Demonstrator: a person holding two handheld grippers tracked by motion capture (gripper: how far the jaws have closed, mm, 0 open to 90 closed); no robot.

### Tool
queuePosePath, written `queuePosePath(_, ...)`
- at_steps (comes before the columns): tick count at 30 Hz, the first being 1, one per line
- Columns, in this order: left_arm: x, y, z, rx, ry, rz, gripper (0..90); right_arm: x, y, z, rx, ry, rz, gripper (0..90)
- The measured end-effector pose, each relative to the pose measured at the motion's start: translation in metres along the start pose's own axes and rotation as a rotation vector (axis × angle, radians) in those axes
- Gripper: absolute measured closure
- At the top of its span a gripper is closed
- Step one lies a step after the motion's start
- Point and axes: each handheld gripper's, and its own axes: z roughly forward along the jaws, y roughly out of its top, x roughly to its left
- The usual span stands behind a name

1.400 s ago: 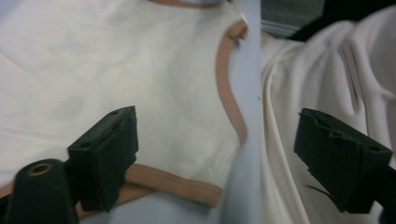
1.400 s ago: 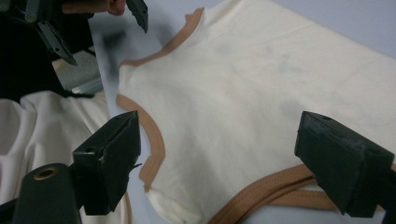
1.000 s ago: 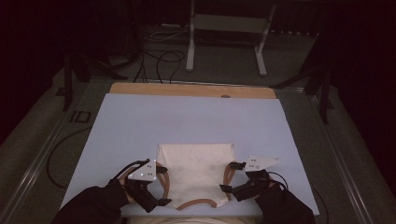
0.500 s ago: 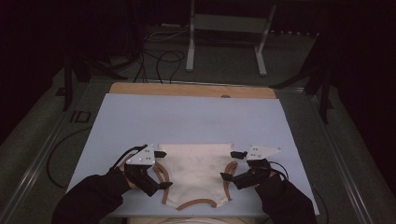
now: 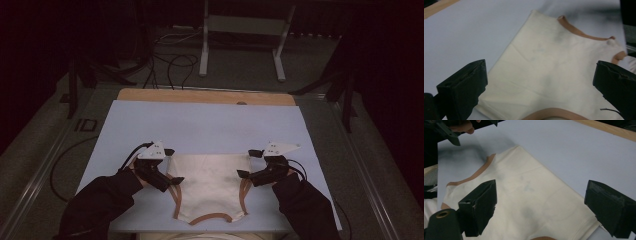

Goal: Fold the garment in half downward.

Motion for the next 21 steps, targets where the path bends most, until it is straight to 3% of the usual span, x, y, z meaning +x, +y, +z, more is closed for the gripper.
queuePosePath(21, 0.046, -0.021, 0.027, 0.023, 0.059, -0.131, 0.4, -0.045, -0.013, 0.030, 0.071, -0.062, 0.041, 10.6)
